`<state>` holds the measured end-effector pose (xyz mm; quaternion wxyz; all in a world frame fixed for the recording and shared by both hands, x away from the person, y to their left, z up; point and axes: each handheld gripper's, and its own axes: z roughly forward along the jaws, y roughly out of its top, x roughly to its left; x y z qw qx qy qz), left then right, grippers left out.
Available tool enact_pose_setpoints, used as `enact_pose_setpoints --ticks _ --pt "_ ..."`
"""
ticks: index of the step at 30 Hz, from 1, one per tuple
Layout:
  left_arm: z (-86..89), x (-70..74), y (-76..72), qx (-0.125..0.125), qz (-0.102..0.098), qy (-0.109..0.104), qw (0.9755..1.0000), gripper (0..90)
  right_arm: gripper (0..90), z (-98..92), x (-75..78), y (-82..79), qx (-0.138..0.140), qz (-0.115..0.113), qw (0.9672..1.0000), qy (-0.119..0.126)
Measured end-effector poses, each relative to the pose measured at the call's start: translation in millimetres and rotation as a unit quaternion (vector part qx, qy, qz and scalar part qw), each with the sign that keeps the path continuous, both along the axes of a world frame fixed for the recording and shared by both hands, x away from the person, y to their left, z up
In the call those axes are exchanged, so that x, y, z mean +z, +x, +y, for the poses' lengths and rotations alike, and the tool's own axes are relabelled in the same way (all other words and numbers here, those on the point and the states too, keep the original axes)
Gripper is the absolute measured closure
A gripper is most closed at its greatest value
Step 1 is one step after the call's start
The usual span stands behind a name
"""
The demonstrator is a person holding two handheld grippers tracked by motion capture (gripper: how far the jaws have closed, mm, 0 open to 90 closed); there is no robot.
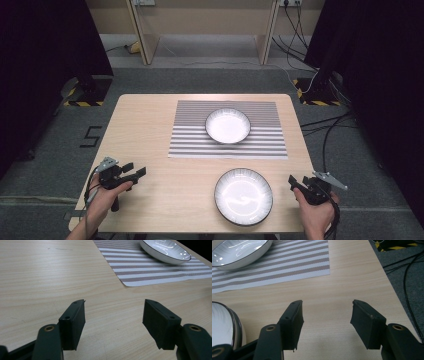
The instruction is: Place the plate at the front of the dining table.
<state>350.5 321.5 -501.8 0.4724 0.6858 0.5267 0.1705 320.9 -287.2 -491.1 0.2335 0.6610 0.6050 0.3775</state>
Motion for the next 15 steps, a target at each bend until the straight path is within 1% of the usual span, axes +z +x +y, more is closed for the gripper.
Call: enact_pose_setpoints --ticks 4,15 --pt "3.8 -1.5 -1.8 0.003 -0.001 0.000 1.0000 33.8 42.8 -2.3 -0.8 -2.3 -0.007 -0.002 1.0000 0.003" --pt "15.1 -5.2 -6.8 0.012 -0.005 0.002 0.9999 33.8 42.8 -9.8 -3.0 -6.4 -0.013 -0.014 0.9998 0.000"
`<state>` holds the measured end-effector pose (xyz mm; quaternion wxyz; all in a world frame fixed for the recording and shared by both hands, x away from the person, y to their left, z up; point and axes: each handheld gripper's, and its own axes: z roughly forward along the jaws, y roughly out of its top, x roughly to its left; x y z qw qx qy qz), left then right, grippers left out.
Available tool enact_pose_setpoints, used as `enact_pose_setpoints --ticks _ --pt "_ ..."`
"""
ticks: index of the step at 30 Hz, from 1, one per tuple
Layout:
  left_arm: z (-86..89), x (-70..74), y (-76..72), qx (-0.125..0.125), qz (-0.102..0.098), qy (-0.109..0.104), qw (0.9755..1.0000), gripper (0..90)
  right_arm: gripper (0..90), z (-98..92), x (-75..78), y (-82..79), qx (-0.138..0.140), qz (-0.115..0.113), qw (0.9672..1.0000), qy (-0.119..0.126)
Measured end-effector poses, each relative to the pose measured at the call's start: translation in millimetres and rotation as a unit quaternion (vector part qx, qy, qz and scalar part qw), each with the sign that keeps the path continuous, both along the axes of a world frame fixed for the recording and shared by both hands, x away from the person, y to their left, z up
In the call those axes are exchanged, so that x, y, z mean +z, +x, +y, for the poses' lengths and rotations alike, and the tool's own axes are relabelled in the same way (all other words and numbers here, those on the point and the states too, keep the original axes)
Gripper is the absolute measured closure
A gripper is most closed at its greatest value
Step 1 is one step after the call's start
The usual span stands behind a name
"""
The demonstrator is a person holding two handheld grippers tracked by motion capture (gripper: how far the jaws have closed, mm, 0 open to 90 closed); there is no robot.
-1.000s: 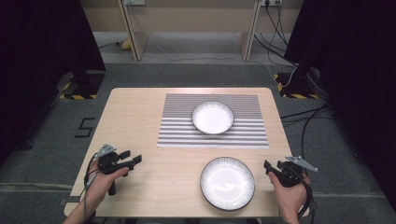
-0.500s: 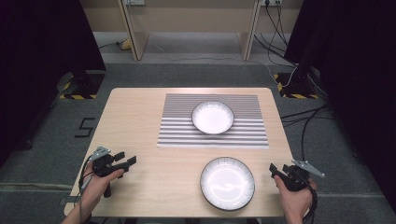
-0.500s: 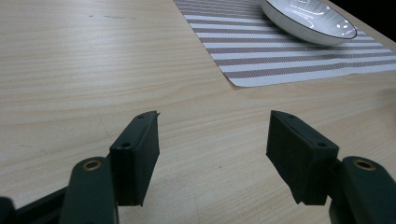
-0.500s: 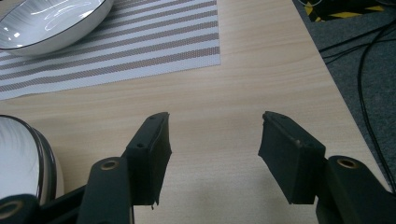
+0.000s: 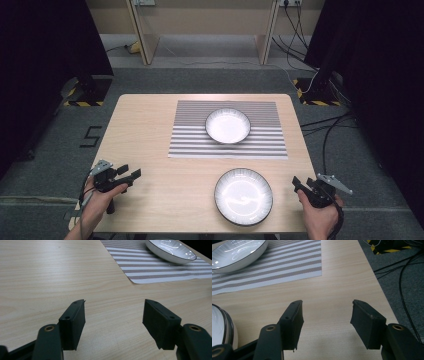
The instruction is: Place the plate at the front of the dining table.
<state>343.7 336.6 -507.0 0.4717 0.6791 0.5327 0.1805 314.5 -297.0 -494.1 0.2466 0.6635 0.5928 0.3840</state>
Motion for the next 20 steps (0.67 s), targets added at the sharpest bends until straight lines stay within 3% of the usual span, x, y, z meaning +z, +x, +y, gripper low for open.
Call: enact_pose_setpoints --ticks 10,14,20 --pt "10.7 -6.1 -4.8 0.012 0.002 -0.003 0.9999 33.8 42.8 -6.3 -5.0 -4.3 -0.011 0.004 0.9999 0.000" --pt "12.0 -7.7 -6.3 0.016 -0.001 -0.018 0.9997 33.8 42.9 -8.3 -7.9 -6.3 -0.015 0.006 0.9999 0.004" --pt "-2.4 0.1 2.6 -0.007 -0.010 -0.024 0.9996 33.9 44.0 -3.6 -2.2 -0.2 -0.008 0.000 0.9999 0.007"
